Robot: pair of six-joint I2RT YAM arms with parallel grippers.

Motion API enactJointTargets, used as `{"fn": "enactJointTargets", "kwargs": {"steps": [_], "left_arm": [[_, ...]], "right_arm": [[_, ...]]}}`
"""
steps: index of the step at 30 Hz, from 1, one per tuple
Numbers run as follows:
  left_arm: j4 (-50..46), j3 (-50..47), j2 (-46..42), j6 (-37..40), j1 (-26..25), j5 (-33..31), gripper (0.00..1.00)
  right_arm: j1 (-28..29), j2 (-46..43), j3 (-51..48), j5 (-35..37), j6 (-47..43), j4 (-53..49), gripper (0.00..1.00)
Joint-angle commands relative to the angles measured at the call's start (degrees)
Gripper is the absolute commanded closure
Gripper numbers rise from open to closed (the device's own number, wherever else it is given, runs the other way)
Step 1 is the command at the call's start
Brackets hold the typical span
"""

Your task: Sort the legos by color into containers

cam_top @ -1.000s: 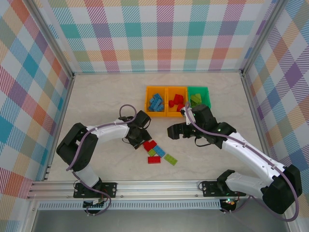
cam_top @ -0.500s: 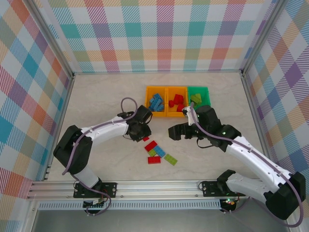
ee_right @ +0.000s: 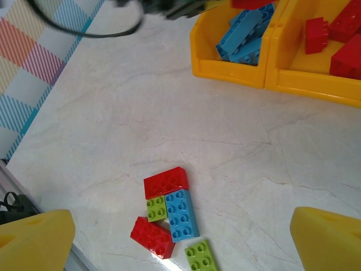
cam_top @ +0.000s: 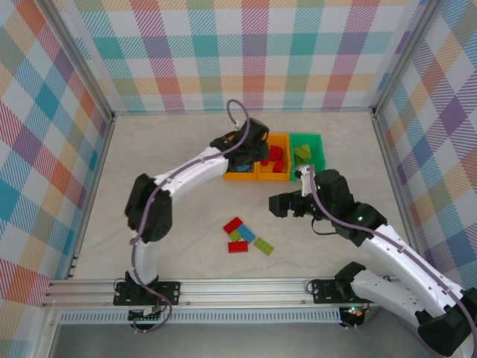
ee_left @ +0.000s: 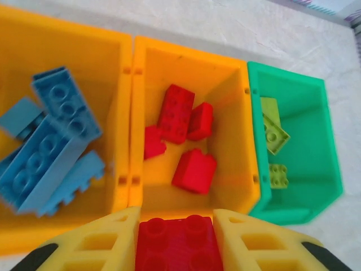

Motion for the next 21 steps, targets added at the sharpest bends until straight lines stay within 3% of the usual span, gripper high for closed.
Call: {"fn": "enactJointTargets", "kwargs": {"steps": [1, 4, 6, 10, 13, 17, 21], "left_arm": [[-0.60, 8.80, 6.49, 6.22, -0.70, -3.31, 0.65], [-2.44, 16.33, 12.38, 7.23, -0.69, -3.63, 0.62], [-4.14, 19.89, 14.72, 7.23, -0.67, -3.51, 0.53], [-3.18, 20.51, 15.03, 6.94, -0.69, -3.52, 0.45], [-3.71, 20.43, 13.53, 7.20, -0.68, -3.03, 0.45], [-1.89, 14.37, 6.77, 7.94, -0.73, -2.43, 0.46], [4.58, -1.56, -6.87, 9.87, -0.73, -1.64, 0.47]], "right_arm": [[0.14, -1.45, -1.49, 1.76, 1.50, -1.27, 0.02], [0.12, -2.36, -2.01, 2.28, 2.02, -1.62, 0.02], [0.12, -2.85, -1.93, 2.50, 2.06, -2.22, 0.02], [0.12, -3.90, -2.01, 3.28, 2.01, -2.79, 0.02], [0.12, -3.91, -1.96, 3.54, 2.06, -2.88, 0.01], [0.12, -3.61, -1.99, 4.20, 2.06, -3.11, 0.01], [0.12, -2.84, -1.92, 4.15, 2.72, -3.54, 0.01]]}}
